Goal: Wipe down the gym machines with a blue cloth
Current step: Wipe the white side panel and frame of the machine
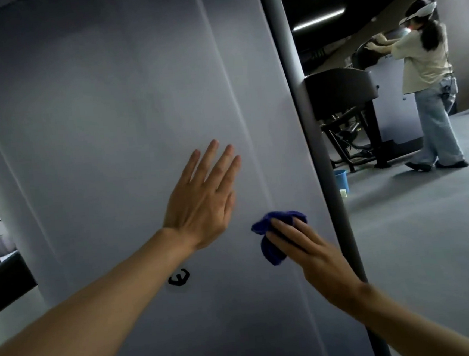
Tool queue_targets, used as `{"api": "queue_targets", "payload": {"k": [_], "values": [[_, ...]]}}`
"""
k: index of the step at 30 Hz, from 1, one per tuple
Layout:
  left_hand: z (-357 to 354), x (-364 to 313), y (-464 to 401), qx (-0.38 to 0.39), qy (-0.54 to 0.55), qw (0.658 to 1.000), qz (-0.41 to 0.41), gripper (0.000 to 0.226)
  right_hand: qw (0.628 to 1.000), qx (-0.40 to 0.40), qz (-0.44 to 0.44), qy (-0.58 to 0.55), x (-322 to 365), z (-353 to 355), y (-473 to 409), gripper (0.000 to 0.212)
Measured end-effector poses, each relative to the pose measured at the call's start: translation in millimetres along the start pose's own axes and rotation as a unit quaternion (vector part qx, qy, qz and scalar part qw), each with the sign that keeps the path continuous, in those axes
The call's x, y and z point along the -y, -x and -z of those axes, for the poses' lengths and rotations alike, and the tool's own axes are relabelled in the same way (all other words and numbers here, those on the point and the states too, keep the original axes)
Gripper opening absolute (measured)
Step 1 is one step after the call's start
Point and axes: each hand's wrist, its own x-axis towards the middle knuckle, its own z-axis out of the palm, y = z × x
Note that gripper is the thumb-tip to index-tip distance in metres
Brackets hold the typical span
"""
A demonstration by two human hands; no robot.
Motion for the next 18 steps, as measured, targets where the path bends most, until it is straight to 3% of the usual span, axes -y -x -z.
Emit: {"api": "queue_targets", "payload": {"k": [2,4,9,13,18], "values": [[-12,-6,0,0.013,-0.033,0.999,-0.006,0.067,1.000,0.004,0.017,-0.012,-4,3,-5,0.092],[-19,-7,0,0.004,-0.053,0.999,-0.004,0.072,0.999,-0.046,0.008,-0.027,-15,10,-49,0.068],[-25,-5,-2,-0.020,-0.073,0.997,-0.003,0.076,0.982,-0.179,-0.051,-0.023,-41,33,-162,0.060],[-30,-5,1,-0.031,-0.069,0.997,-0.007,0.075,0.982,-0.180,-0.058,-0.001,-31,9,-110,0.057],[-32,-4,2,-0.053,-0.041,0.997,-0.026,0.071,0.990,-0.104,-0.090,-0.012,-3,-31,14,0.075]]}}
